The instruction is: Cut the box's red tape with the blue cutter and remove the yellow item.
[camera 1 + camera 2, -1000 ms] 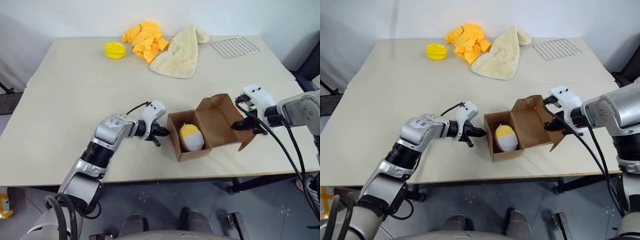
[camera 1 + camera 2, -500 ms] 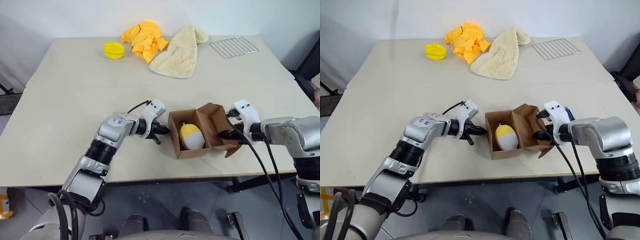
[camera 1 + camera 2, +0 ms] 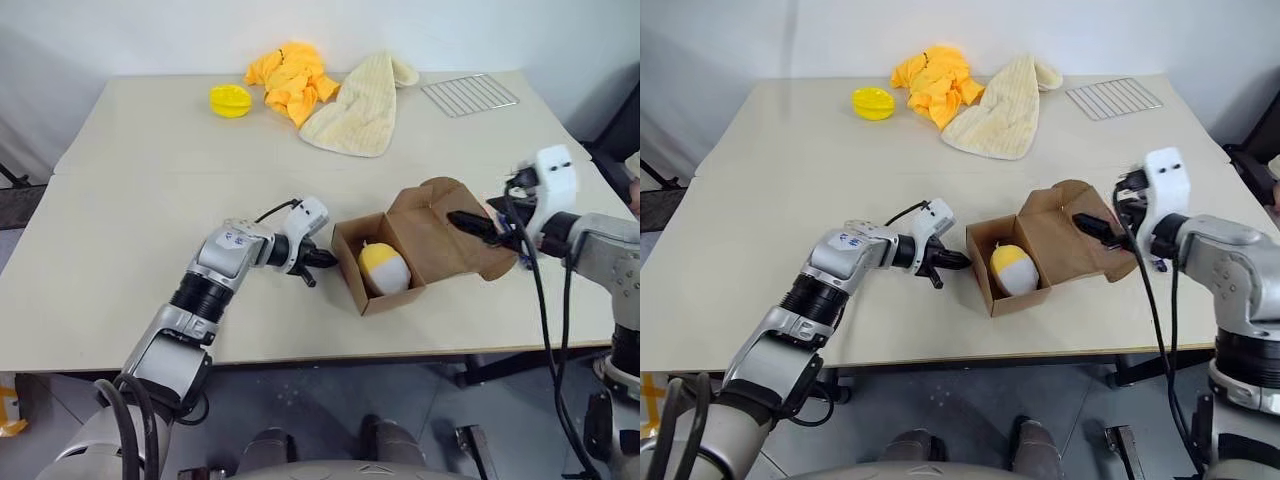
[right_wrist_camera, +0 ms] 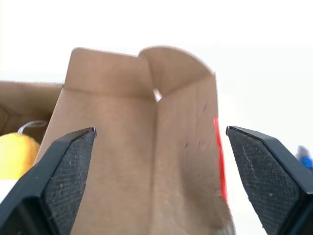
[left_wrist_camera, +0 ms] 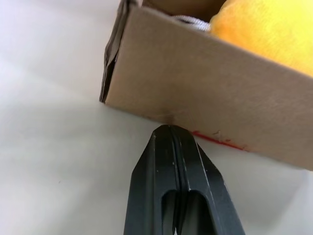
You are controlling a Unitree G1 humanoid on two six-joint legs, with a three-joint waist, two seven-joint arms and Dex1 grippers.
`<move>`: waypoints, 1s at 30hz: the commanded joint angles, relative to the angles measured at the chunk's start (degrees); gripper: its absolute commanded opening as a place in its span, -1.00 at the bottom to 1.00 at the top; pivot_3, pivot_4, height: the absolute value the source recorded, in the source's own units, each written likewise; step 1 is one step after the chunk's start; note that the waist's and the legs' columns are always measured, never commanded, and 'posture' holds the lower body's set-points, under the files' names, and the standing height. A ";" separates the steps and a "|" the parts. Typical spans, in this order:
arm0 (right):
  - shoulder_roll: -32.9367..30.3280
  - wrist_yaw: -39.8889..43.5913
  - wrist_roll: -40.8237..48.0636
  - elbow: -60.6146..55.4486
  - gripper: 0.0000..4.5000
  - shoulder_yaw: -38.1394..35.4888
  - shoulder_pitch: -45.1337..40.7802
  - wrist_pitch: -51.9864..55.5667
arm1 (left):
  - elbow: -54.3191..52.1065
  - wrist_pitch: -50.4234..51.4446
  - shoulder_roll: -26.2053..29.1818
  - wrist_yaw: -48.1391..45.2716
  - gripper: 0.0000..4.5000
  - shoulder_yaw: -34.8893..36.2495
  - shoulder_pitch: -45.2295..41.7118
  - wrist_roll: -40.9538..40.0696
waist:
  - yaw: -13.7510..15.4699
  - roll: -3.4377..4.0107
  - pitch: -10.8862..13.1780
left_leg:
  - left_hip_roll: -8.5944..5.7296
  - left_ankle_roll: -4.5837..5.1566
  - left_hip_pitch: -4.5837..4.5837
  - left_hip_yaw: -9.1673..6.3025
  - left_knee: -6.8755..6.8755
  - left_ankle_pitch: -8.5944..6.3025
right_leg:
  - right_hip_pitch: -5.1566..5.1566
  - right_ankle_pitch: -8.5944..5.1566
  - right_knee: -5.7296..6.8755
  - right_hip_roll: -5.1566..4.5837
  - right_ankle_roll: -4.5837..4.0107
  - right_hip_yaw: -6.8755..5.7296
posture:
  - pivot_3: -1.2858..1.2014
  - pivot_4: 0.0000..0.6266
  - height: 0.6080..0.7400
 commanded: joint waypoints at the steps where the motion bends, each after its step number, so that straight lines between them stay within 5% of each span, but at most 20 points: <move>1: -2.18 4.02 2.10 -4.98 0.99 -5.10 2.96 -5.32 | 0.64 -2.07 1.10 -1.11 -1.00 0.79 -2.19 1.10 | 0.03 0.00 0.00 | 0.00 0.00 0.00 0.00 0.00 0.00 | 0.00 0.00 0.00 0.00 0.00 0.00 | 0.03 -0.52 1.00; 6: -6.97 16.48 5.31 -10.53 0.99 -9.22 12.06 -14.45 | 0.49 -3.96 2.72 -3.12 -1.00 3.44 -3.56 -0.12 | 0.02 0.00 0.00 | -0.01 0.00 0.01 0.01 -0.01 0.00 | 0.00 0.00 -0.02 0.00 0.00 0.01 | 0.03 -0.52 1.00; 9: -10.26 27.07 5.77 -12.29 1.00 -13.36 20.58 -22.17 | -1.64 -3.33 3.13 -3.80 -0.74 6.53 -5.29 -2.14 | 0.41 -0.08 0.04 | -0.01 0.00 -0.01 -0.04 -0.01 0.00 | 0.01 0.00 -0.02 0.00 0.00 -0.02 | 0.03 -0.52 1.00; 15: -9.93 37.36 2.39 -6.50 1.00 -20.07 30.08 -39.79 | -3.92 -2.87 1.52 -2.08 0.06 8.61 -11.89 -2.55 | 0.49 -0.20 0.12 | -0.04 0.05 0.04 -0.02 0.09 0.00 | 0.12 0.06 -0.02 0.00 0.11 0.05 | 0.03 -0.52 1.00; 22: -10.45 40.90 2.04 -7.84 1.00 -24.56 39.69 -44.64 | -6.74 -2.79 -1.98 -8.08 0.99 -2.29 -14.61 0.29 | 0.65 -0.20 0.12 | -0.06 0.05 0.12 0.04 0.07 0.00 | 0.15 0.06 -0.03 0.00 0.11 0.09 | 0.03 -0.52 1.00; 30: -8.22 38.11 3.54 -12.63 1.00 -30.33 45.56 -44.11 | -2.21 -9.29 -4.87 -11.32 0.99 -13.02 -16.87 7.98 | 0.48 -0.20 0.12 | -0.05 0.06 0.14 0.03 0.07 0.00 | 0.13 0.06 0.00 0.00 0.09 0.11 | 0.03 -0.52 1.00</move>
